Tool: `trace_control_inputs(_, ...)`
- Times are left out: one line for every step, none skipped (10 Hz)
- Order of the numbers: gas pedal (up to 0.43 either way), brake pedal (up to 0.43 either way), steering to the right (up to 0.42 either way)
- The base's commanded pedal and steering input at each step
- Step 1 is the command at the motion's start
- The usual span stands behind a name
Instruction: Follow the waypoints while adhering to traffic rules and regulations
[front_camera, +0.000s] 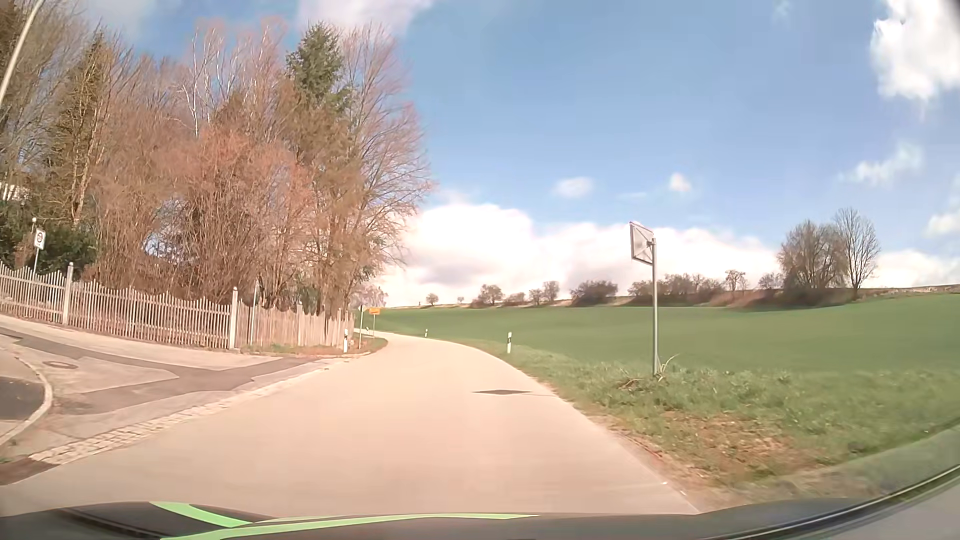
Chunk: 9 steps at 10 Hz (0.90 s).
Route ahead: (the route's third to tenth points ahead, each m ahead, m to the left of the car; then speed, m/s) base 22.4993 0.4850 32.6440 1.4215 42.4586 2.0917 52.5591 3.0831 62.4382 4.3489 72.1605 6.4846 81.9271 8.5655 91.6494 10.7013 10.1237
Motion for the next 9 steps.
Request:
trace_control_inputs(0.331,0.0,-0.006)
trace_control_inputs(0.331,0.0,-0.006)
trace_control_inputs(0.331,0.0,-0.006)
trace_control_inputs(0.331,0.0,-0.006)
trace_control_inputs(0.331,0.0,-0.006)
trace_control_inputs(0.331,0.0,-0.005)
trace_control_inputs(0.331,0.0,-0.006)
trace_control_inputs(0.331,0.0,-0.005)
trace_control_inputs(0.331,0.0,-0.005)
